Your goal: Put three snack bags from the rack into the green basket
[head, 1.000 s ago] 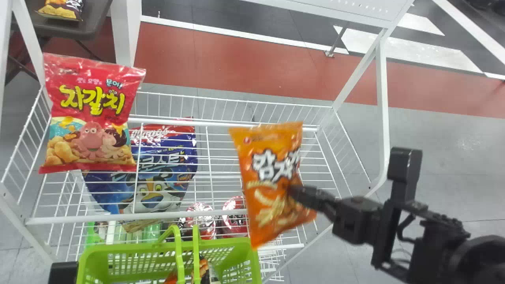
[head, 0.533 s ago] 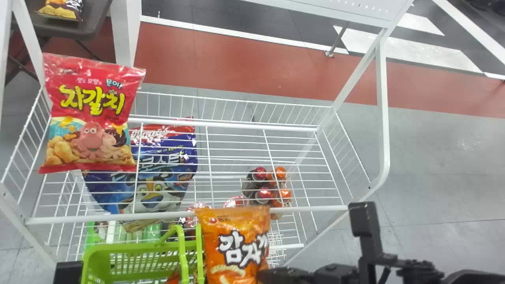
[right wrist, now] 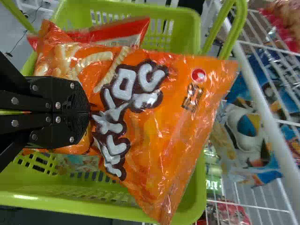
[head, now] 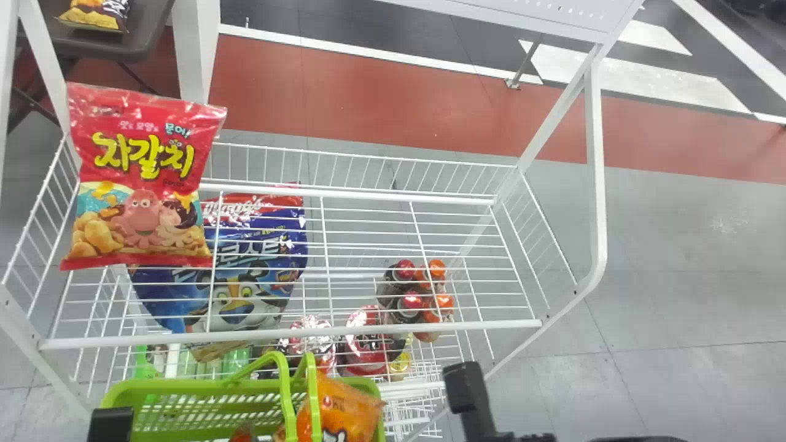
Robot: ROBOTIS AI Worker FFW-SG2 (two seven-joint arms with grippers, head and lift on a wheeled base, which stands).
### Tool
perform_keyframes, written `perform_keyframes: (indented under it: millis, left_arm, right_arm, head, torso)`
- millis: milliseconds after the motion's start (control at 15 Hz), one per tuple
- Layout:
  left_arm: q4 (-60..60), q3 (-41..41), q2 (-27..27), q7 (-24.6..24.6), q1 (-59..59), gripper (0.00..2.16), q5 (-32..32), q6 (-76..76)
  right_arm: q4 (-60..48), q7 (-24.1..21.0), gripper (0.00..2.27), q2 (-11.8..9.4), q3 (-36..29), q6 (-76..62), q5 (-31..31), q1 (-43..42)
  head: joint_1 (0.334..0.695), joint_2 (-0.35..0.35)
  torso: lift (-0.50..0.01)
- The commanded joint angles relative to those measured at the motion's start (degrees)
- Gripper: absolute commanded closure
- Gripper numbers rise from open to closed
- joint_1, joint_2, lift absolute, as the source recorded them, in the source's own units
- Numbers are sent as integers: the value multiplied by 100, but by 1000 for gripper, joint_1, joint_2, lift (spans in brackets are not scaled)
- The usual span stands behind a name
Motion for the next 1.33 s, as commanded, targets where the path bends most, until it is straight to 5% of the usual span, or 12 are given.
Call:
perform_keyframes:
  millis: [0,400,533,600,667,733,800,1267]
  left_arm:
    - [-34,-27,0,-1,12,2071,0,0]
    - [-87,-10,9,-1,29,2071,0,18]
    - [-96,34,9,-9,73,2071,0,0]
    - [-96,52,9,-18,82,2071,0,0]
    - [-96,52,9,-18,73,2071,0,0]
    - [-96,52,0,-18,73,2071,0,0]
    - [-87,34,0,-9,73,2074,0,0]
    - [-78,96,0,-27,135,2074,0,-88]
  right_arm:
    - [478,-102,2240,-8,547,-30,269,-322]
    - [988,-498,2240,-201,1689,110,1183,-709]
    - [593,-498,1976,-307,1426,-83,1166,-384]
    - [267,-498,1673,-333,1189,-118,1166,-173]
    - [-31,-498,1106,-333,960,-189,1166,20]
    - [-374,-480,259,-333,705,-241,1166,214]
    - [-717,-384,9,-324,477,-294,1157,381]
    - [-1578,100,39,-25,-481,-505,621,680]
  head:
    - [695,-350]
    - [695,-350]
    - [695,-350]
    - [695,-350]
    - [695,-350]
    - [695,-350]
    - [695,-350]
    - [695,-350]
  torso:
    - [0]
    - [0]
    - [0]
    - [0]
    - [0]
    - [0]
    - [0]
    - [0]
